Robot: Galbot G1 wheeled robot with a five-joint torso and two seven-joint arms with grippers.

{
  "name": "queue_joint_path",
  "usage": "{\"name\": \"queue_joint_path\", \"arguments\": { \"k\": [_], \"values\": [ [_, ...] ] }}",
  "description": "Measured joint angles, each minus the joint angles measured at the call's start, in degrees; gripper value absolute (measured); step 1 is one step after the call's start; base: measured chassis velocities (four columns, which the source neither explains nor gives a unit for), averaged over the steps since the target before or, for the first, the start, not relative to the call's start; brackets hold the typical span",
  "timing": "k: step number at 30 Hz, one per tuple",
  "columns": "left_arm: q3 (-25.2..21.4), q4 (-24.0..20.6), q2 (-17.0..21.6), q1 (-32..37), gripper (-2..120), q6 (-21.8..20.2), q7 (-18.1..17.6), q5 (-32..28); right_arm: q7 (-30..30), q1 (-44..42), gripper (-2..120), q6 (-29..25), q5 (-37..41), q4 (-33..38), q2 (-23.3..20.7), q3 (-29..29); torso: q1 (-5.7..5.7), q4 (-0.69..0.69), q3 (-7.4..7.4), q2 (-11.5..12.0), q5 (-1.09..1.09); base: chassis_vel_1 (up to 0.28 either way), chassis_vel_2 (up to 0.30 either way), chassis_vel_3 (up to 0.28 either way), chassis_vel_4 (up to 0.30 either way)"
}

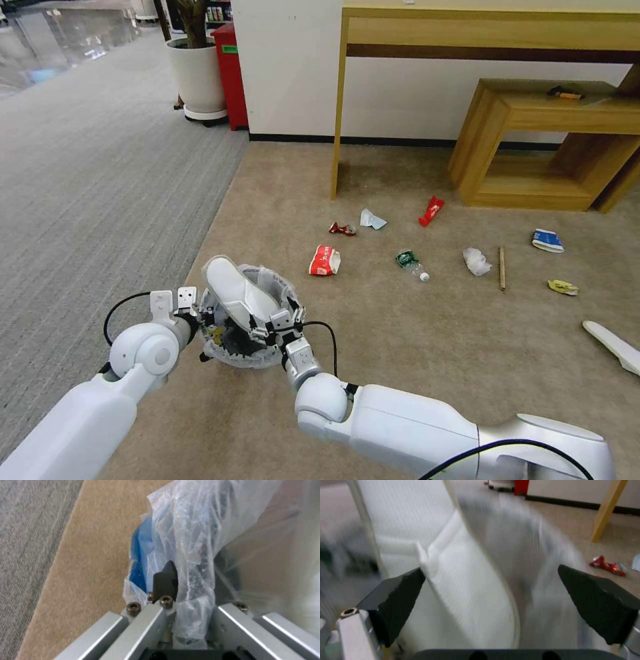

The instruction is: Pick up the trash bin and place the garbage on the floor into it.

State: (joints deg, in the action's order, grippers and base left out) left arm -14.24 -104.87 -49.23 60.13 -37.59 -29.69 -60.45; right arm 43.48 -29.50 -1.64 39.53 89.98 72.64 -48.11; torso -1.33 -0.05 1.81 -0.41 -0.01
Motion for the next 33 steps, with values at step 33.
{"name": "queue_joint_path", "arguments": {
  "k": [33],
  "values": [
    [1.73,6.94,-3.13,-7.6,0,-0.29,-2.97,-3.42,1.75,-0.1,100,1.34,2.74,1.11,0.11,-0.57,0.0,-0.01,0.01,0.0,0.0,0.0,0.0,0.0,0.0]
  ]
}}
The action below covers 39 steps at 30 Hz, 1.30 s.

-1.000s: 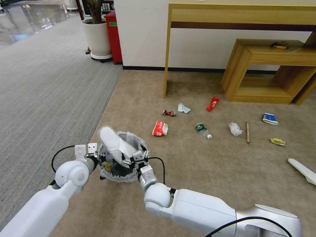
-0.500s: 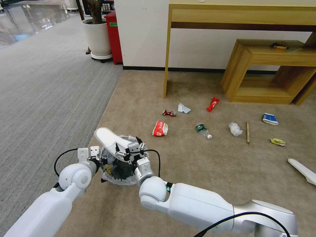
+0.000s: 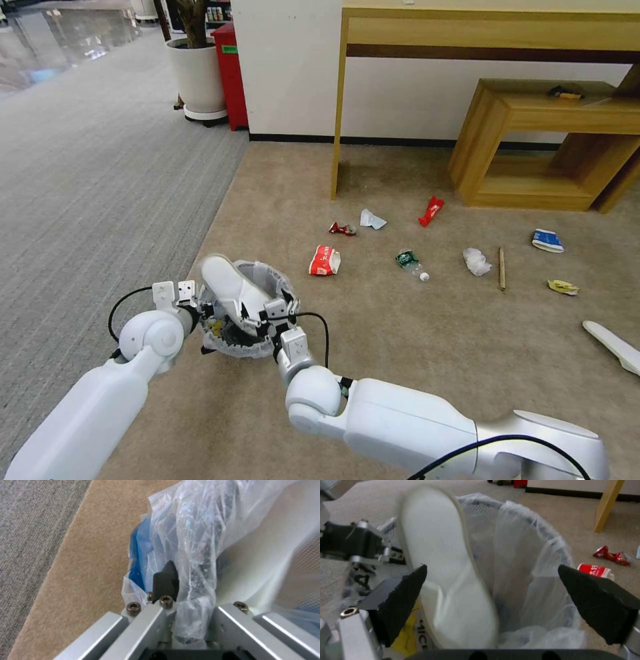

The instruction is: Pick up the trash bin and place the garbage on the floor into it.

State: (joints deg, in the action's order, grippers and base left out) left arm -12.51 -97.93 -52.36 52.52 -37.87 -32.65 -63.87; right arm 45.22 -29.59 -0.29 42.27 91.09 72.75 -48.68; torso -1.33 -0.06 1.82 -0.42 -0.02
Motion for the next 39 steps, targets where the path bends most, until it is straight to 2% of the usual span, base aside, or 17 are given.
{"name": "queue_joint_path", "arguments": {
  "k": [6,12,14,20,27,30,35,38,39],
  "values": [
    [-0.06,0.19,0.04,0.63,0,-0.04,0.13,0.04,0.01,-0.13,100,-0.06,-0.2,0.12,-0.02,2.01,0.0,0.02,-0.01,0.0,0.01,0.0,0.0,0.0,0.0],
    [-1.58,-0.91,0.32,3.52,0,0.24,1.49,1.28,0.58,-0.41,100,0.23,1.18,0.2,-1.21,9.18,0.0,0.02,-0.01,0.01,0.01,0.0,0.0,0.0,0.0],
    [-1.58,-0.91,0.32,3.52,0,0.24,1.49,1.28,0.58,-0.41,100,0.23,1.18,0.2,-1.21,9.18,0.0,0.02,-0.01,0.01,0.01,0.0,0.0,0.0,0.0],
    [-2.15,-1.7,0.74,4.94,0,0.47,2.02,1.97,3.51,-2.09,100,2.74,3.47,1.95,-6.75,16.66,0.0,0.01,-0.01,0.01,0.02,0.0,0.0,0.0,0.0],
    [-2.52,-2.17,0.66,5.46,0,0.47,2.02,2.03,3.58,-3.33,100,2.71,2.83,1.98,-9.03,19.48,0.0,0.01,-0.01,0.01,0.02,0.0,0.0,0.0,0.0],
    [-3.26,-3.17,0.4,6.81,0,0.63,2.17,2.52,2.24,-7.91,100,0.93,-2.57,1.66,-13.2,25.66,0.01,0.02,-0.01,0.0,0.02,0.0,0.0,0.0,0.0],
    [-3.7,-3.81,0.27,7.5,0,0.66,2.22,2.77,0.79,-12.8,100,-0.71,-5.48,2.69,-15.32,30.46,0.0,0.02,-0.01,0.01,0.02,0.0,0.0,0.0,0.0],
    [-4.07,-4.93,0.1,8.38,0,0.7,2.23,3.26,-1.56,-21.02,100,-2.99,-8.52,3.77,-17.83,37.2,0.01,0.01,-0.01,0.01,0.02,0.0,0.0,0.0,0.0],
    [-4.07,-4.93,0.1,8.38,0,0.7,2.23,3.26,-1.56,-21.02,100,-2.99,-8.52,3.77,-17.83,37.2,0.01,0.01,-0.01,0.01,0.02,0.0,0.0,0.0,0.0]
  ]
}}
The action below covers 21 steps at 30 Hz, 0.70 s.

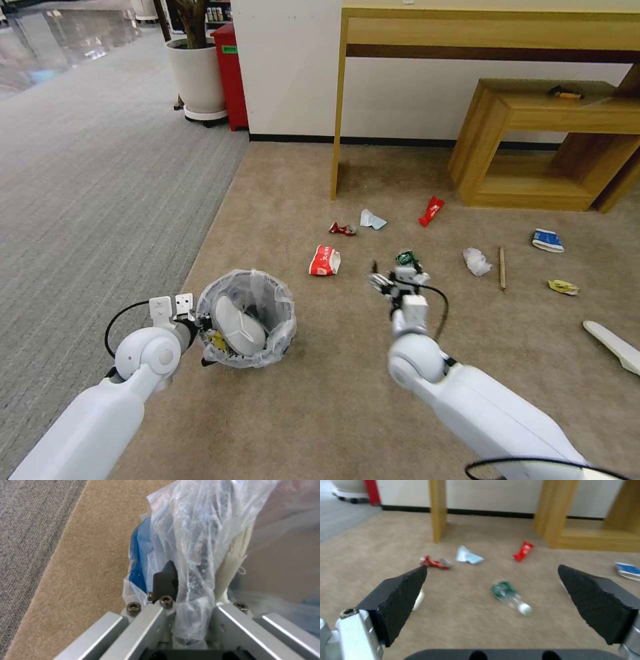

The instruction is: Pick up the trash bin and place the garbage on the floor into it.

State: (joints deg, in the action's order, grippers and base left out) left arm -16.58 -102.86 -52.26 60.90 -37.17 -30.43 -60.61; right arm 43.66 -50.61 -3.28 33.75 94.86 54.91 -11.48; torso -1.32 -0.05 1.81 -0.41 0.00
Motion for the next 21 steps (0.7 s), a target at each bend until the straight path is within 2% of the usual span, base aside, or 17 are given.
{"name": "queue_joint_path", "arguments": {
  "k": [2,3,6,9,13,21],
  "values": [
    [-0.23,-0.73,-0.22,0.39,0,0.02,0.06,0.48,-1.48,-4.95,100,-1.64,-1.46,0.51,-1.03,4.56,0.0,0.0,0.0,0.0,0.0,0.0,0.0,0.0,0.0],
    [-0.23,-0.73,-0.22,0.39,0,0.02,0.06,0.48,-1.48,-4.95,100,-1.64,-1.46,0.51,-1.03,4.56,0.0,0.0,0.0,0.0,0.0,0.0,0.0,0.0,0.0],
    [-0.67,-1.65,-0.5,0.88,0,0.19,0.3,1.22,-3.42,-12.58,100,-3.82,-4.08,0.58,-1.44,11.86,0.0,0.0,0.0,0.0,0.0,0.0,0.0,0.0,0.0],
    [-0.89,-1.93,-0.57,1.05,0,0.3,0.47,1.41,-3.68,-16.11,100,-4.93,-5.66,0.3,-0.91,14.71,0.0,-0.01,0.0,0.0,-0.02,0.0,0.0,0.0,0.0],
    [-1.15,-2.32,-0.29,1.48,0,0.5,0.58,1.88,-4.32,-20.74,100,-6.25,-7.34,-0.33,-0.1,17.98,0.0,0.0,0.0,0.0,-0.01,0.0,0.0,0.0,0.0],
    [-2.18,-3.63,-0.15,2.94,0,0.68,1.03,2.32,-4.26,-22.63,100,-6.8,-8.76,-1.72,0.67,18.61,0.0,0.01,0.0,-0.01,-0.02,0.0,0.0,0.0,0.0]
  ]
}}
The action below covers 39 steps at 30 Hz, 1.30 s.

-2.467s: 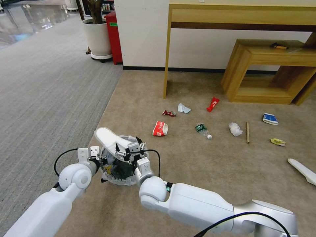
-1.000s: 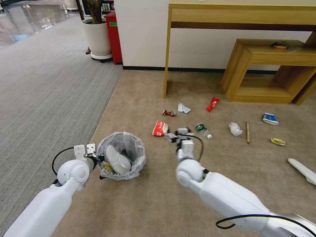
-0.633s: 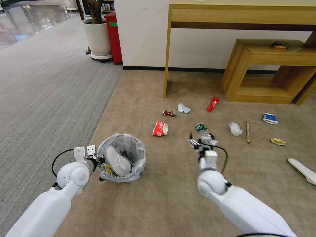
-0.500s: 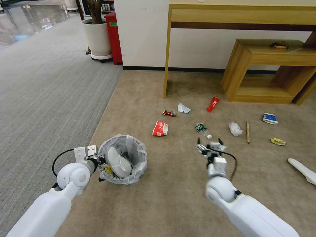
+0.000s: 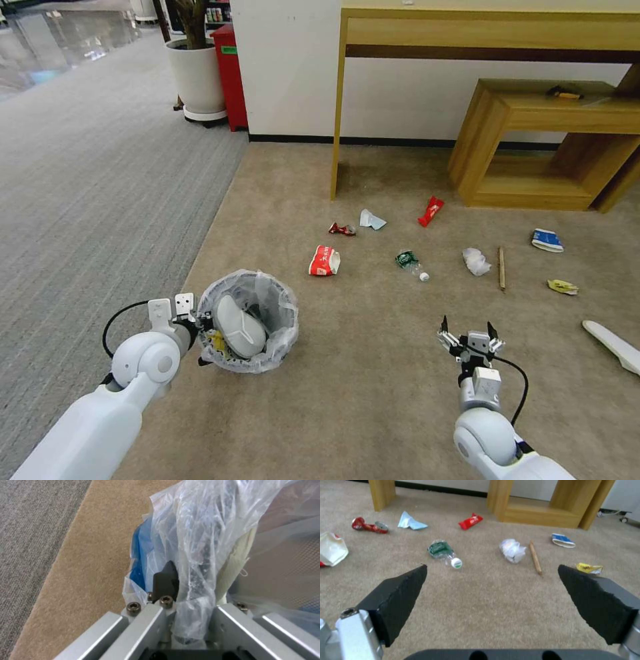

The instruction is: Pick up the trash bin and place the garbage on the floor into it.

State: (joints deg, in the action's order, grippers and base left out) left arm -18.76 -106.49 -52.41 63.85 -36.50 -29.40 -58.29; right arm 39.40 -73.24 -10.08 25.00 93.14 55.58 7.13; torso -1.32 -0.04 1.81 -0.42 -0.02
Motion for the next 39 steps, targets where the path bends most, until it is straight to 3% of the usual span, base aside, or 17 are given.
{"name": "queue_joint_path", "arguments": {
  "k": [39],
  "values": [
    [-0.7,-1.55,-0.48,2.04,0,0.18,-0.23,1.11,0.76,1.68,100,-0.12,-5.41,-1.83,1.4,-5.73,-0.01,-0.01,0.0,0.0,0.0,-0.029,0.03,0.031,-0.031]
  ]
}}
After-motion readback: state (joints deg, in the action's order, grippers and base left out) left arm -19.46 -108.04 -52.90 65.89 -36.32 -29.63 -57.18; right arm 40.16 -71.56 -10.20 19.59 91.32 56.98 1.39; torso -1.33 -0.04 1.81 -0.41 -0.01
